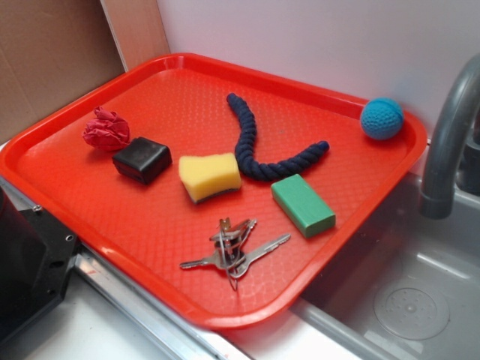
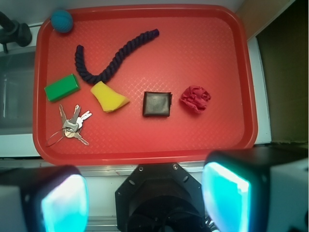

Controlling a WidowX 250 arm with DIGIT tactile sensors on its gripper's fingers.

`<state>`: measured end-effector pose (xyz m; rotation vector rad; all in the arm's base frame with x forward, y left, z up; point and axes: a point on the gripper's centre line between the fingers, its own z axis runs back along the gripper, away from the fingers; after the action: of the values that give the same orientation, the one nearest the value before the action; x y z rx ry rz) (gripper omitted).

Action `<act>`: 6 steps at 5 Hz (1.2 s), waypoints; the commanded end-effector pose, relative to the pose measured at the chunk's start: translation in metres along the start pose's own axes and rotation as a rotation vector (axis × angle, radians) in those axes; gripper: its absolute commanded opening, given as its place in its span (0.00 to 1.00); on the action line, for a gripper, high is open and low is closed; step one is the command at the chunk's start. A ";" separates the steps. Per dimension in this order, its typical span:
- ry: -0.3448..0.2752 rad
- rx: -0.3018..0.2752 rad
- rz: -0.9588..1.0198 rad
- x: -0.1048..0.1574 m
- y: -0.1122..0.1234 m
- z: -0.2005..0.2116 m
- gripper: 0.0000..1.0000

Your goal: Grab the silver keys.

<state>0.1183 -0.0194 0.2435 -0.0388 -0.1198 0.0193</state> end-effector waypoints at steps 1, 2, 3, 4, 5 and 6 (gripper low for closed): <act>0.000 0.000 0.000 0.000 0.000 0.000 1.00; 0.067 0.092 -0.035 0.015 -0.024 -0.018 1.00; 0.067 0.092 -0.035 0.015 -0.024 -0.018 1.00; 0.067 0.092 -0.035 0.015 -0.024 -0.018 1.00; 0.067 0.092 -0.035 0.015 -0.024 -0.018 1.00; 0.067 0.092 -0.035 0.015 -0.024 -0.018 1.00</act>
<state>0.1337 -0.0452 0.2236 0.0477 -0.0358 -0.0063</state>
